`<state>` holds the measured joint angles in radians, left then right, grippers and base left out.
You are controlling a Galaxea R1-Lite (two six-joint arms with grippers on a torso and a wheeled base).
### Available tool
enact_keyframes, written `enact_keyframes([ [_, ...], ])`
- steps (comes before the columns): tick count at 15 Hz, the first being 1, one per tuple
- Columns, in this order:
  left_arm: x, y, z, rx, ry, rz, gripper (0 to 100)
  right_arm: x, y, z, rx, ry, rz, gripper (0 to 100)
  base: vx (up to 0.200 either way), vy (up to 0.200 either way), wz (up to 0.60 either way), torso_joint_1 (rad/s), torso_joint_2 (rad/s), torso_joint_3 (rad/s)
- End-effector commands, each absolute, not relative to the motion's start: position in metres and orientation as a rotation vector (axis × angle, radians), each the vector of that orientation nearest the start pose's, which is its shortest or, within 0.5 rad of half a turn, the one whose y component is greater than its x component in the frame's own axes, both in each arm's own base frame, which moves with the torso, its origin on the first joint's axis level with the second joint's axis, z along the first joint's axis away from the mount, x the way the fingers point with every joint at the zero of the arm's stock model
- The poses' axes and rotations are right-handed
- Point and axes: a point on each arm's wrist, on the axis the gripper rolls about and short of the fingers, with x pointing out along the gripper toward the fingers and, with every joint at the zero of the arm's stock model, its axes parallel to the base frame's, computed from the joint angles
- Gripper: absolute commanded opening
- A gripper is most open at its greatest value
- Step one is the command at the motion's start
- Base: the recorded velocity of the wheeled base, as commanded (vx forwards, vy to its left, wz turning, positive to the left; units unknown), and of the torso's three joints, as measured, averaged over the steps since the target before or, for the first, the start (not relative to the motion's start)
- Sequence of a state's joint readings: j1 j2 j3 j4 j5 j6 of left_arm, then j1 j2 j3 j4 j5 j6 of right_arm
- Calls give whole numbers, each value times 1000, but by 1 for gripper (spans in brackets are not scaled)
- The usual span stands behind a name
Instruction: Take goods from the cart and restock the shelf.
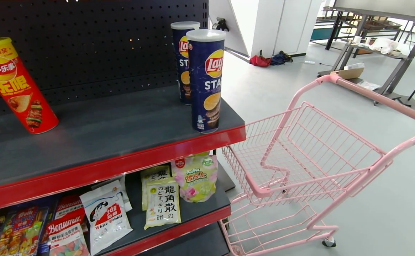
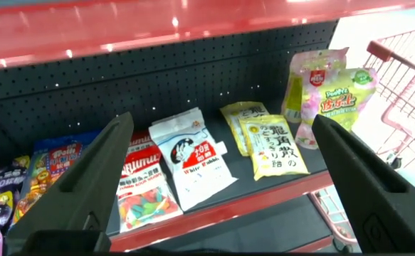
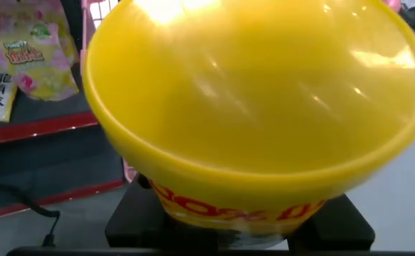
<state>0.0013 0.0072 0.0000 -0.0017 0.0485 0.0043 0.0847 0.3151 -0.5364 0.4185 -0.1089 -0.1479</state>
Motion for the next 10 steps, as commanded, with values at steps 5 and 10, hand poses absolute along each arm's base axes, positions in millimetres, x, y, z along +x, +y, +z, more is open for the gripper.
enact_keyframes([
  [5,-22,1,76,5,5,51,100,-37,-6,184,-186,168,-10,0,0,0,0,170,-473,-298],
  [10,-22,1,76,3,5,52,100,-36,-6,183,-194,172,-6,0,0,0,0,214,-534,-327],
])
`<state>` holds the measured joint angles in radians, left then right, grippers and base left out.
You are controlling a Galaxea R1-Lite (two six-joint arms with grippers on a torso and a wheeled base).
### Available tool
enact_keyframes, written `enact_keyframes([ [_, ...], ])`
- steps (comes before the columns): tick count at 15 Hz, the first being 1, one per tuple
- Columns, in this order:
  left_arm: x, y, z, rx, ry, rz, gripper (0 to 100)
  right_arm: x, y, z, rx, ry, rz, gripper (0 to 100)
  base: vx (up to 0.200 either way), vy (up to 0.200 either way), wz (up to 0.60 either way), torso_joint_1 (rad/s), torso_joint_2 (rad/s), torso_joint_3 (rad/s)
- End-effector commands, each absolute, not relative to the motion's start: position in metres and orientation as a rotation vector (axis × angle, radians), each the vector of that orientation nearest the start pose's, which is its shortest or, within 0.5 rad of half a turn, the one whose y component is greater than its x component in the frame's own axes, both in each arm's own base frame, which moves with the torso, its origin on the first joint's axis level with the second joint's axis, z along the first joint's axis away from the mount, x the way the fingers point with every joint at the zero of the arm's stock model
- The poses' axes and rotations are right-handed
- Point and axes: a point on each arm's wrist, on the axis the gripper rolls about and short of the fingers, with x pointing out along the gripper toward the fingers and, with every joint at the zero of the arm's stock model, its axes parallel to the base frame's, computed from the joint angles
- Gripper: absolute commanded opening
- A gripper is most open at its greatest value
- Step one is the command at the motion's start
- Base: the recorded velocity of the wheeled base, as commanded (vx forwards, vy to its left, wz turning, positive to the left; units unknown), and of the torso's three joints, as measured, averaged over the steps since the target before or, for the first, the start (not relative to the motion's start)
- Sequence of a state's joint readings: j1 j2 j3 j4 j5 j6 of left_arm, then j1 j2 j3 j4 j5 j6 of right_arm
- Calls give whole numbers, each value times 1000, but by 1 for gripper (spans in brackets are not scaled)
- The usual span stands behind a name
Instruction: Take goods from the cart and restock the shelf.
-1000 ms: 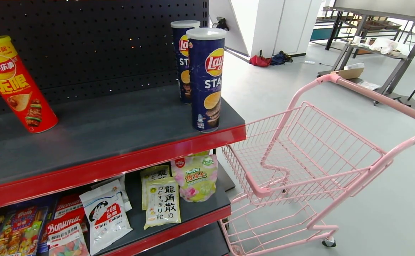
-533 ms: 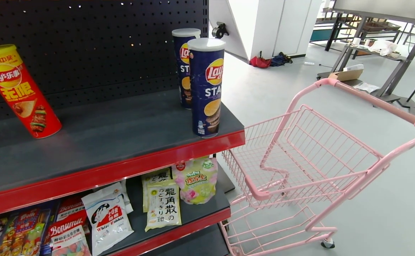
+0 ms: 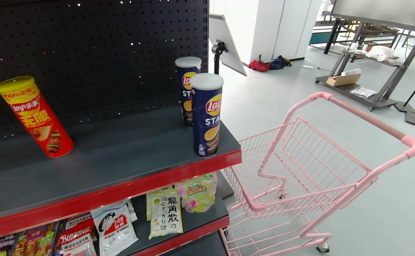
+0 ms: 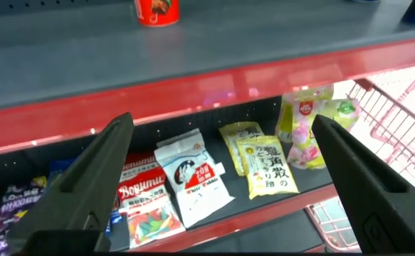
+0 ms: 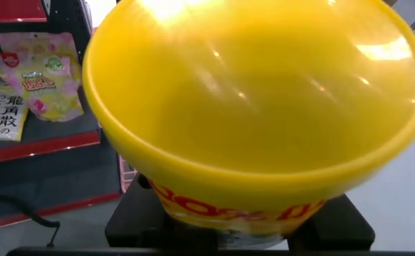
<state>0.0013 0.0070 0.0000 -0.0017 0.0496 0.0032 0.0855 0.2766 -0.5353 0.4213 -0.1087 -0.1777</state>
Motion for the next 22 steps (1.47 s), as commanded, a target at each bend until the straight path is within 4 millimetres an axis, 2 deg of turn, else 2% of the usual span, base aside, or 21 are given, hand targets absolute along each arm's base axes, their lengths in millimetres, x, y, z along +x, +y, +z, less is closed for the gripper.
enact_keyframes([
  [1,-22,1,76,3,5,51,100,-36,-6,183,-194,171,-5,0,0,0,0,163,-413,-242],
  [15,-22,1,76,3,6,51,100,-34,-6,183,-214,182,4,0,0,0,0,158,-361,-209],
  [17,-22,1,76,3,6,51,100,-33,-6,181,-231,186,4,0,0,0,0,13,-25,-21],
  [22,-22,1,76,3,6,51,100,-36,-6,178,-233,178,2,0,0,0,600,1,0,-1],
])
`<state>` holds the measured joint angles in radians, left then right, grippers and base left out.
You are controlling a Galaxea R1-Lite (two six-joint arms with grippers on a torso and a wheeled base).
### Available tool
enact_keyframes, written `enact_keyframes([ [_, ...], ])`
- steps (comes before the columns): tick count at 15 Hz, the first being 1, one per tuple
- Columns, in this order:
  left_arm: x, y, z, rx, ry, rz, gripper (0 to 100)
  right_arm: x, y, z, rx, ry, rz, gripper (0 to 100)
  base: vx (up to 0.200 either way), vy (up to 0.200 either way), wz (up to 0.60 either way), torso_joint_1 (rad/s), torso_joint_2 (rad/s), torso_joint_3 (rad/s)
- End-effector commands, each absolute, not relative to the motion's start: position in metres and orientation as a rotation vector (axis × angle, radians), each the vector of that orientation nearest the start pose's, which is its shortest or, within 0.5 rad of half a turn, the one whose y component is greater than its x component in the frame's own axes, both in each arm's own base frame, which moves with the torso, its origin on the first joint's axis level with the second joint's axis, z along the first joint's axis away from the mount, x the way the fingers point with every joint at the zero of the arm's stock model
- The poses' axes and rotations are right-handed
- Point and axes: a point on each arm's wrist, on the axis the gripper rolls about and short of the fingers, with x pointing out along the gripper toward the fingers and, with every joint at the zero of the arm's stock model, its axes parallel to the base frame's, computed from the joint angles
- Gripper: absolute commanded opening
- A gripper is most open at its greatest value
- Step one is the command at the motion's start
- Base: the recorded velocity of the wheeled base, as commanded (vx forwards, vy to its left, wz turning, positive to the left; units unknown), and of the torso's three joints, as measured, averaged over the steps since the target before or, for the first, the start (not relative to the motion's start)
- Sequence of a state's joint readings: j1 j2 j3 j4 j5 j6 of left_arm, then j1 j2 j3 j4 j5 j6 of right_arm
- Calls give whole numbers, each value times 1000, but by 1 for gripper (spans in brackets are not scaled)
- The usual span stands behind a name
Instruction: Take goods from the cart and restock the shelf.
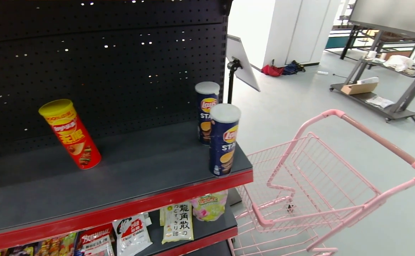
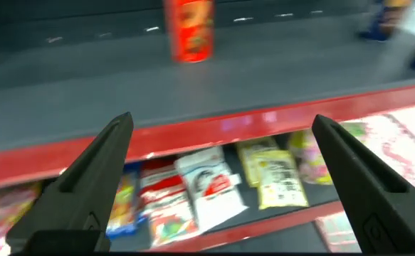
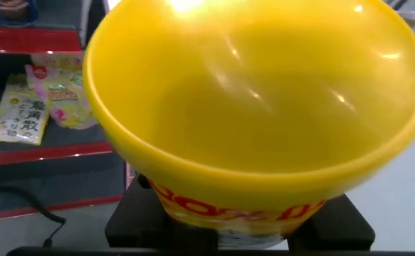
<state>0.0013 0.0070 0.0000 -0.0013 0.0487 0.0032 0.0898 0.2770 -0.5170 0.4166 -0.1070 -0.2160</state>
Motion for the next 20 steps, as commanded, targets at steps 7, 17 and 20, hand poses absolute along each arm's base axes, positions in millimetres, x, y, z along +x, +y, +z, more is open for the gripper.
enact_keyframes([
  [7,-22,1,76,3,6,51,100,-49,-7,162,-231,122,-7,0,0,0,257,4,1,-2],
  [17,-22,1,76,3,6,51,100,-54,-7,146,-156,92,4,0,0,20,0,0,0,1],
  [20,-22,1,76,5,6,51,100,-53,-6,144,-105,95,38,0,0,200,0,-4,2,-1],
])
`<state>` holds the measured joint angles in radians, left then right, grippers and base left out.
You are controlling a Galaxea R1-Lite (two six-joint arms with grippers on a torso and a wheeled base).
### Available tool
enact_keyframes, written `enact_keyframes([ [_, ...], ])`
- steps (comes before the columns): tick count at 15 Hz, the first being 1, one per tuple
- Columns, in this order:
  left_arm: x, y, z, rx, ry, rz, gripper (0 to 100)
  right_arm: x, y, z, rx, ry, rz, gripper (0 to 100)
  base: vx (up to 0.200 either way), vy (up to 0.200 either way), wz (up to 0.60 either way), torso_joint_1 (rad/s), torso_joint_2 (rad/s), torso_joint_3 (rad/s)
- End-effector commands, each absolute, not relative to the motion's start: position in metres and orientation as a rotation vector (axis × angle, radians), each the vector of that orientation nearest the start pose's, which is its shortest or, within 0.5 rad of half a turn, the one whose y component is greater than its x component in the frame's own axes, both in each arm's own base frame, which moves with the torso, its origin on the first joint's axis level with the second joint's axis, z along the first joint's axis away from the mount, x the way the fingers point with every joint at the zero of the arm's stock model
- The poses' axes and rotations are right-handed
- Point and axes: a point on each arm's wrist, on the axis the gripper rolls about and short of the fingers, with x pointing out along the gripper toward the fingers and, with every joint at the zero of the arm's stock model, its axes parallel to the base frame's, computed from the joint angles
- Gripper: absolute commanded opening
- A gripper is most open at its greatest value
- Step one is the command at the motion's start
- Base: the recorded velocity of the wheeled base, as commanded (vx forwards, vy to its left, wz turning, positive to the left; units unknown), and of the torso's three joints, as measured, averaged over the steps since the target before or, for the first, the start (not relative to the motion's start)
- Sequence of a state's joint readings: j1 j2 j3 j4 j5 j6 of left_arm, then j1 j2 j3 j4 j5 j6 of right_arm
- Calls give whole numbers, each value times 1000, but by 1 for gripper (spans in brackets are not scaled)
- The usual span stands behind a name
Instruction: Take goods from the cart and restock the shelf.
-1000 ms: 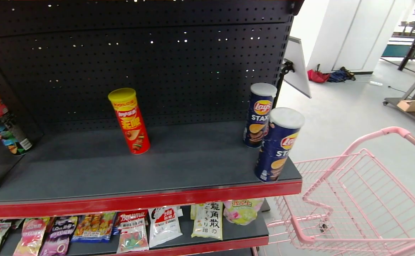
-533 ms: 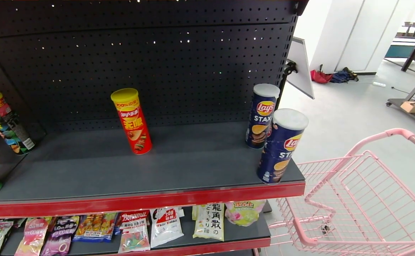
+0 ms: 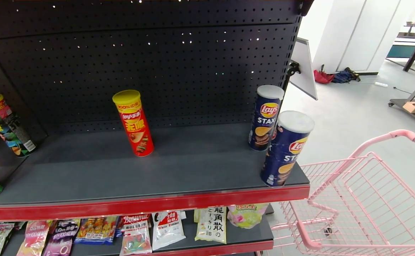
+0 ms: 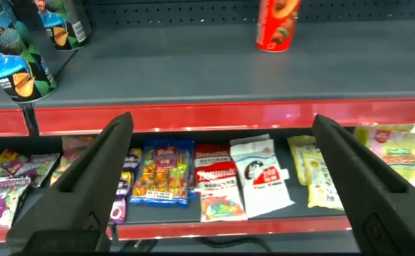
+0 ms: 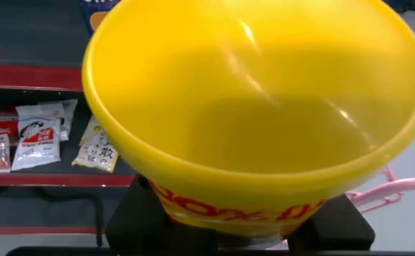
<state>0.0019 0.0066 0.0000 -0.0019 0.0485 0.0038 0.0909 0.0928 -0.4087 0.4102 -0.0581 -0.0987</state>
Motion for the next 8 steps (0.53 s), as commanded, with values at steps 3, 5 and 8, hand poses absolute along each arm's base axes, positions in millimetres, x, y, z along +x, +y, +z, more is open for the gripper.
enact_keyframes([
  [3,-22,1,76,5,6,51,100,-52,-6,142,-106,104,40,0,0,200,0,14,5,2],
  [5,-22,1,76,5,5,51,100,-52,-5,141,-102,109,62,0,0,200,0,2,2,5],
  [8,-22,1,76,5,6,52,100,-51,-5,138,-97,118,74,0,0,200,0,1,4,-1],
])
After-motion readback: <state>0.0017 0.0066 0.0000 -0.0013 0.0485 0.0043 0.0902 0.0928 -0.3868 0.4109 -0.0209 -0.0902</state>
